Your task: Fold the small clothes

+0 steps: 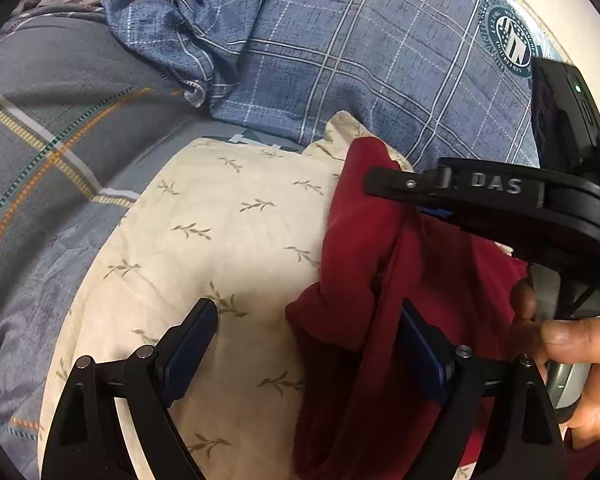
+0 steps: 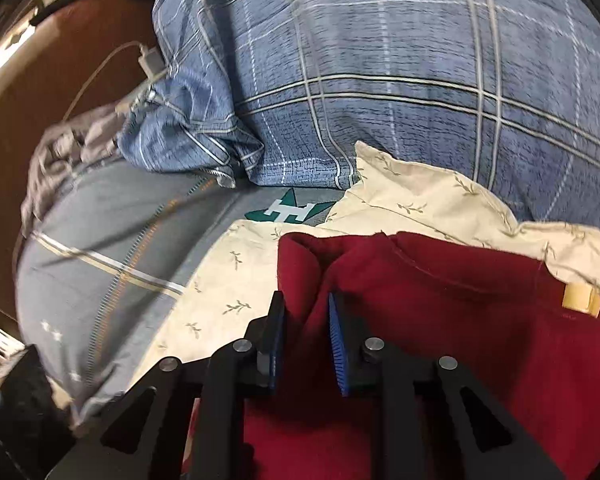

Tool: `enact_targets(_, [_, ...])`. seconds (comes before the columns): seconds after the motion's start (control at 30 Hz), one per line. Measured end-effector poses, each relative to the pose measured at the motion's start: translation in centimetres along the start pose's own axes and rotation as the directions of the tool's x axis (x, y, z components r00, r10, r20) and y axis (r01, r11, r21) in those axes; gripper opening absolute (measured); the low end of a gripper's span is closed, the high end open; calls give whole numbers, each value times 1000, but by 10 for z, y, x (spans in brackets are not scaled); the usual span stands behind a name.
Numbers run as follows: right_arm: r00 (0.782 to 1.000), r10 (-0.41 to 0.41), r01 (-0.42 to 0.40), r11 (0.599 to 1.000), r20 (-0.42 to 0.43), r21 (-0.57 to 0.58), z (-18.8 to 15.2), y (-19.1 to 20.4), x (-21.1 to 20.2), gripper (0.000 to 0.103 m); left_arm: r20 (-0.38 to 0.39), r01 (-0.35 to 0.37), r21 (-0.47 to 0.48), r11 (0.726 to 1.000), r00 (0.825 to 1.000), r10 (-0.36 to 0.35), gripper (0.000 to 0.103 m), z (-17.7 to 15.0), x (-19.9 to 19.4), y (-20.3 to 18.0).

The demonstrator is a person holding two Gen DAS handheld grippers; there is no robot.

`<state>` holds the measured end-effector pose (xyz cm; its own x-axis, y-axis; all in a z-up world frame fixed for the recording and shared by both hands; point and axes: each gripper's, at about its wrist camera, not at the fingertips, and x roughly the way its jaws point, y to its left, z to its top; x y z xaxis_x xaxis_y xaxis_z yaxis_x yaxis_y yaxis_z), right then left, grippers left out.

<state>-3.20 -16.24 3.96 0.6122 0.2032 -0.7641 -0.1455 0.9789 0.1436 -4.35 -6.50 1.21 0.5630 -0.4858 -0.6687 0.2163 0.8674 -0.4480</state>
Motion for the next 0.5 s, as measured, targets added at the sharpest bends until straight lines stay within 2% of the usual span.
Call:
enact_targets(0.1, [1000,24,-24,1000,6,20,1,-5,-7,19,7,17,17,1000,1000,-17,87,0,2,-3])
enact_targets(0.17, [1000,27,-27,999,8,24,0,-7,-10,19,0,45,33,998,999,-45,82,0,4,-6])
enact_targets(0.23, [999,35,-35,999,5,29,-1,-9,-9,19,-25,86,42,995,996,-85,55,-1,7,-8])
enact_targets(0.27, [999,41,-42,999,3,35,-1,-10,-9,19,-37,97,47,994,995,-95,53,0,8,-9])
enact_targets(0.37, [997,79,-80,993,8,86,-1,-16,-15,32,-26,112,54,992,994,-110,43,3,8,-8])
enact_targets(0.4, [996,92,-94,989,16,115,-2,-20,-19,40,-24,130,46,990,991,-129,39,4,6,-6])
enact_targets(0.47, [996,82,-85,988,30,131,-4,-23,-27,44,-12,157,33,987,988,-157,36,6,2,-2])
enact_targets(0.5, [998,51,-55,992,39,115,-7,-24,-32,44,-15,161,31,986,987,-161,35,6,2,-1])
